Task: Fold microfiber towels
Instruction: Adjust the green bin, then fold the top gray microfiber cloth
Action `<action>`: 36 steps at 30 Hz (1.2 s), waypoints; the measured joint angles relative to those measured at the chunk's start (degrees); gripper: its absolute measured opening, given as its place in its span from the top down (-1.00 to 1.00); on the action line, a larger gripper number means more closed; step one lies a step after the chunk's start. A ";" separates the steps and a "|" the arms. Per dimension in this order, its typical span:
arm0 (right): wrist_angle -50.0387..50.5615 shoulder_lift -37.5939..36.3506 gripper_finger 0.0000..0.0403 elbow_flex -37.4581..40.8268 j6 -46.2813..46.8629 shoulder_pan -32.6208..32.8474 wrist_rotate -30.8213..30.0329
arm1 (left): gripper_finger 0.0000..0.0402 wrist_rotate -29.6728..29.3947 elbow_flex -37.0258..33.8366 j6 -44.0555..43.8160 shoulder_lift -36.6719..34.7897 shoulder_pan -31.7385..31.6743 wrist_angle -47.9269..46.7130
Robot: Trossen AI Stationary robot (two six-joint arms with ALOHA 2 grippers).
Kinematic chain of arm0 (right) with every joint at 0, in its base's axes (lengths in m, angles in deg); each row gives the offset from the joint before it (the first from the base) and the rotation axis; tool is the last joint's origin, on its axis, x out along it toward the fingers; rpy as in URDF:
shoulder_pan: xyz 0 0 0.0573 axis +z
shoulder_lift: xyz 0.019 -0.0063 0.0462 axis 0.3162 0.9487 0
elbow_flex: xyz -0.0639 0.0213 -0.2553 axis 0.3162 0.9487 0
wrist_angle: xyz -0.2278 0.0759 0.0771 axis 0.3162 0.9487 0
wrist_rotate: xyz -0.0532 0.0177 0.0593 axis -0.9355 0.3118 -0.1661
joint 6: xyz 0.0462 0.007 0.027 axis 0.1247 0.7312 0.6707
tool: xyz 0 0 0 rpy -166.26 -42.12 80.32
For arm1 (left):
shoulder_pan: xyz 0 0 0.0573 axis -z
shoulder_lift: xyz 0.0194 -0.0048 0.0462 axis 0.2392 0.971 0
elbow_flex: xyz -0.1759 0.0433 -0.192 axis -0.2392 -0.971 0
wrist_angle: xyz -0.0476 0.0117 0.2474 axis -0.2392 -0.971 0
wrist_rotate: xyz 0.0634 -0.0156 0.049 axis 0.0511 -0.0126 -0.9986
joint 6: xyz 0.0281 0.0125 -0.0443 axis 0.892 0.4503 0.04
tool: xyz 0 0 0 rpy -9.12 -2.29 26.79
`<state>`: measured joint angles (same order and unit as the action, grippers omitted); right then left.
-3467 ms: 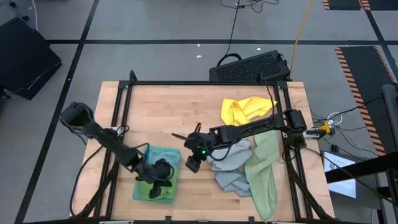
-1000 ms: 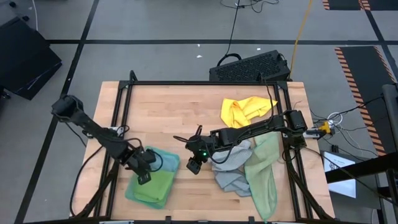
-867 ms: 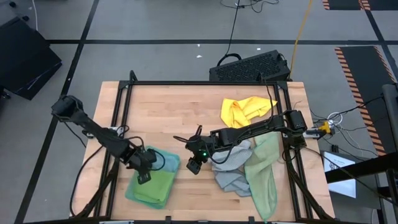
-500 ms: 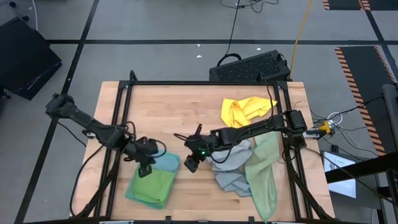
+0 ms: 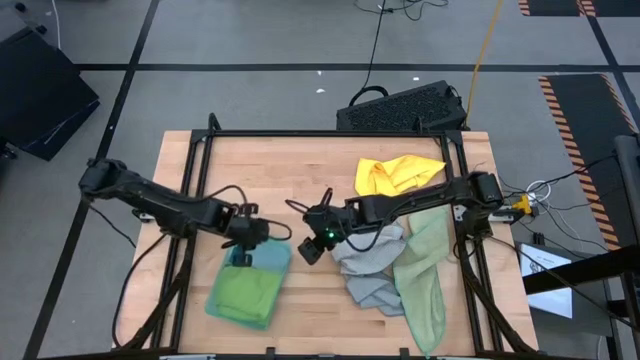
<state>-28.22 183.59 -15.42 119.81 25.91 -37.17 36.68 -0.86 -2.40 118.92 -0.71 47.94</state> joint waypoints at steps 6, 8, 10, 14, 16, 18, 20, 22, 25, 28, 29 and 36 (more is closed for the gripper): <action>4.34 -2.21 0.29 0.00 1.60 -0.70 -5.35 | 0.68 -0.10 -0.04 5.59 1.70 -5.41 0.25; 4.08 -2.37 0.29 0.00 1.99 -0.93 -6.37 | 0.68 -2.15 -0.04 7.46 1.67 -7.37 0.23; 4.61 -2.37 0.29 0.00 2.68 -1.10 -7.17 | 0.68 -4.00 -0.04 9.45 1.25 -9.69 -0.36; 4.55 -2.37 0.29 0.00 3.08 -1.57 -7.43 | 0.68 -5.15 -0.04 13.50 1.23 -15.17 -1.94; 4.93 -2.37 0.29 0.00 3.54 -1.82 -8.78 | 0.68 -5.44 -0.04 14.90 1.22 -17.96 -2.55; 5.52 -2.37 0.29 0.00 4.04 -2.14 -9.87 | 0.68 -5.58 0.04 16.08 1.02 -20.62 -3.81; 5.79 -2.37 0.29 0.00 4.39 -2.56 -9.92 | 0.68 -4.46 0.94 17.23 0.67 -22.69 -6.48; 6.55 -2.36 0.29 0.00 4.91 -2.99 -9.76 | 0.68 -2.13 2.32 18.45 -0.26 -24.31 -8.37; 9.17 -2.55 0.29 0.00 5.33 -3.73 -9.37 | 0.68 1.08 4.85 19.36 -2.50 -25.52 -10.88; 13.59 -3.46 0.29 0.05 3.92 -4.84 -7.45 | 0.68 1.76 7.38 18.84 -5.66 -25.70 -11.08; 16.08 -4.26 0.29 0.05 3.36 -5.30 -6.82 | 0.68 1.78 8.19 18.29 -6.54 -25.70 -10.64; 32.07 -10.85 0.29 0.07 -4.06 -7.39 -6.99 | 0.68 1.91 10.51 11.39 -10.69 -25.70 -7.42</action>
<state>3.85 172.74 -15.36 115.76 18.52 -44.16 38.59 9.66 8.99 108.23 -26.42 40.52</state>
